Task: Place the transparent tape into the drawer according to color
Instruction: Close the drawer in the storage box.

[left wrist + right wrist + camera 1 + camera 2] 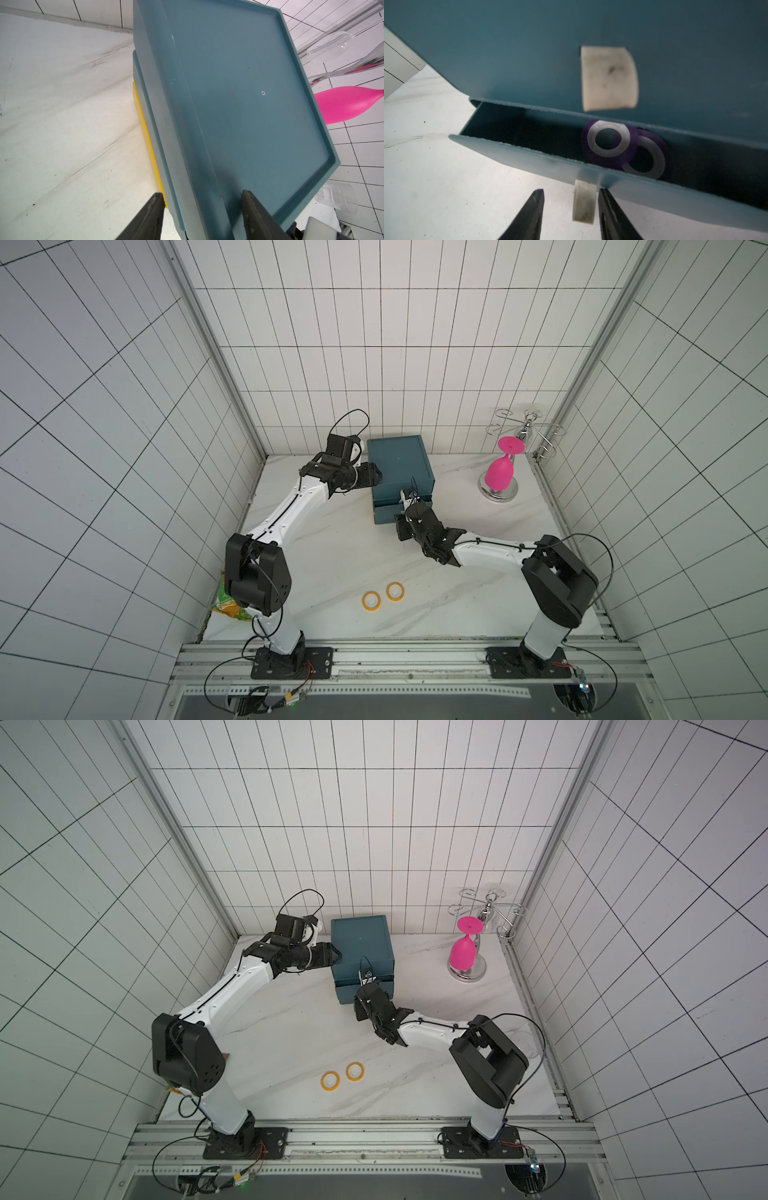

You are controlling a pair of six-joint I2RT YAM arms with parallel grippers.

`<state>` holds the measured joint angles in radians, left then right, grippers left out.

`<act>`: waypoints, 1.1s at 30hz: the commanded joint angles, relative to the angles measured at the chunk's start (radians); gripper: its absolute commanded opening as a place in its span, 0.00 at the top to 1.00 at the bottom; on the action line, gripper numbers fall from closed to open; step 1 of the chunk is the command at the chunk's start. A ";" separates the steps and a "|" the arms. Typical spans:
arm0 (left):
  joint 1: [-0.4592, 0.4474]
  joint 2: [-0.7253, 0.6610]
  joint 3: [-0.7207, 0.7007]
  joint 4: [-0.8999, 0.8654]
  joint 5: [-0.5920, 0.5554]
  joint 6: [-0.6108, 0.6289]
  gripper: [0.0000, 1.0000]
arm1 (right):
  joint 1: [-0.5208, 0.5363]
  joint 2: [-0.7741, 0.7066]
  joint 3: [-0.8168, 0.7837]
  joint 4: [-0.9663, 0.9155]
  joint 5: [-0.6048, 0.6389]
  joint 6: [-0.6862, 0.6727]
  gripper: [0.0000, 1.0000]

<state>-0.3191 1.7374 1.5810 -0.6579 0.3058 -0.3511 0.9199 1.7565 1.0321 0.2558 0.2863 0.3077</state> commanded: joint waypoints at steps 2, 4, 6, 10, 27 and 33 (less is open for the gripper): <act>-0.003 0.017 0.013 -0.061 0.007 0.023 0.38 | -0.013 0.033 0.066 0.049 0.032 -0.032 0.53; -0.003 0.016 0.014 -0.063 0.009 0.024 0.38 | -0.016 0.043 0.074 0.055 0.037 -0.038 0.53; -0.003 0.016 0.013 -0.063 0.010 0.024 0.38 | -0.017 0.053 0.077 0.066 0.046 -0.041 0.53; -0.003 0.017 0.014 -0.063 0.017 0.024 0.38 | -0.021 0.066 0.075 0.092 0.051 -0.045 0.53; -0.003 0.020 0.015 -0.066 0.024 0.027 0.38 | -0.033 0.065 0.066 0.123 0.052 -0.041 0.52; -0.003 0.019 0.014 -0.068 0.023 0.029 0.38 | -0.031 -0.049 -0.050 0.112 0.004 0.058 0.46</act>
<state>-0.3191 1.7374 1.5841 -0.6724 0.3290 -0.3466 0.9016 1.7836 1.0344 0.3553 0.3122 0.3035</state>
